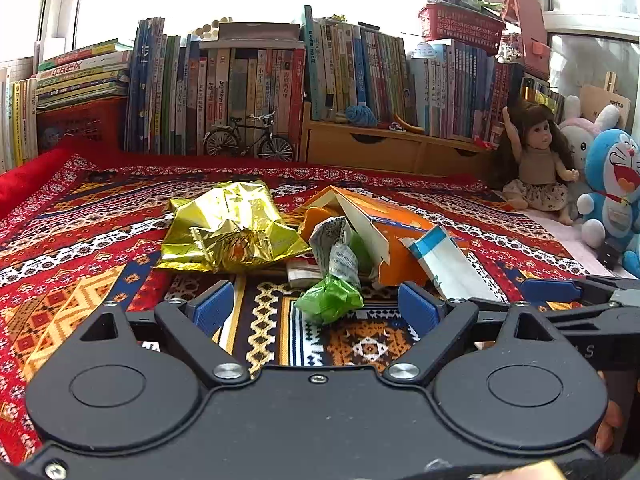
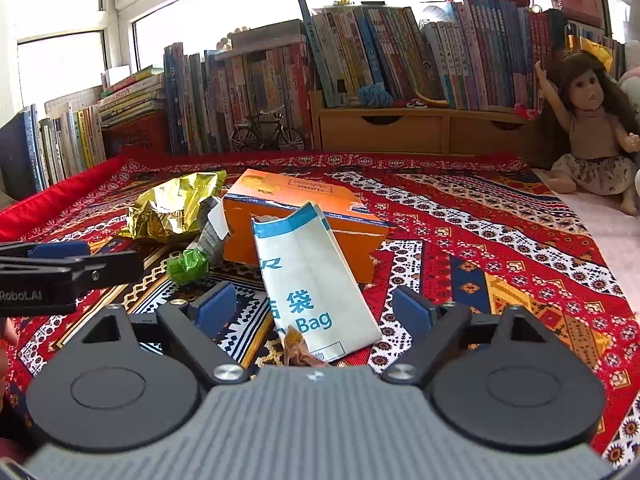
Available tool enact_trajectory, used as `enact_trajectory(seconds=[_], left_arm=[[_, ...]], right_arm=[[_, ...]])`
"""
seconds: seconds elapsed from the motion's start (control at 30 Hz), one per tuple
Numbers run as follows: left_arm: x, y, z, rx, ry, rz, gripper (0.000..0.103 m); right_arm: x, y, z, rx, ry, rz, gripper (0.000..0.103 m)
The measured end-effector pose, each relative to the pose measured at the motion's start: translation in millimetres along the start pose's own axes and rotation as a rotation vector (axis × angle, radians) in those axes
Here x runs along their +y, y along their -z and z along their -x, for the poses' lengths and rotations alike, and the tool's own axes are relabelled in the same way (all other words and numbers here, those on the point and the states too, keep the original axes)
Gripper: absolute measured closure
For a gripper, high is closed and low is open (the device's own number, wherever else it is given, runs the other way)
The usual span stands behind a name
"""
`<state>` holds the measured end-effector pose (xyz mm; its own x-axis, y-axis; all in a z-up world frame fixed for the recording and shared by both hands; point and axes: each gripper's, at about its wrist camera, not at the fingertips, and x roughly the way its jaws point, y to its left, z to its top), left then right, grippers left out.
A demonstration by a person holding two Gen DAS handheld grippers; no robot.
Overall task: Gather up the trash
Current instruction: 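Grasp the white-blue paper bag with the right gripper while the left grasps the green wrapper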
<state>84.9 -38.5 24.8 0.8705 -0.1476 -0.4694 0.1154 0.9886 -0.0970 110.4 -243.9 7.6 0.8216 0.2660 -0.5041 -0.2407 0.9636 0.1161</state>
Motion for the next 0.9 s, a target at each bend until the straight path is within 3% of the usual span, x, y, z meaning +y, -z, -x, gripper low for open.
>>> enact_trajectory(seconds=[0.27,0.6,0.7,0.73,0.83,0.9], left_arm=[[-18,-7,-55,0.048,-0.013,-0.033,0.028],[-24,-6,-83,0.099,0.013,-0.032,0.039],[-27,-5,-86,0.112,0.021,-0.048,0.055],[-29,-5,-86,0.115,0.021,-0.054,0.064],[-33,-4,-83,0.115,0.005,-0.073,0.067],[-35,-4,-79,0.106,0.002,-0.083,0.068]], right_arm=[[-2,-1,-32,0.080,-0.006,0.021,0.012],[1,-3,-47,0.125,-0.008,0.038,0.012],[5,-3,-50,0.133,-0.012,0.051,0.012],[6,-3,-50,0.133,-0.010,0.054,0.016],[9,-4,-50,0.127,-0.011,0.064,0.030],[10,-4,-48,0.116,-0.017,0.063,0.034]])
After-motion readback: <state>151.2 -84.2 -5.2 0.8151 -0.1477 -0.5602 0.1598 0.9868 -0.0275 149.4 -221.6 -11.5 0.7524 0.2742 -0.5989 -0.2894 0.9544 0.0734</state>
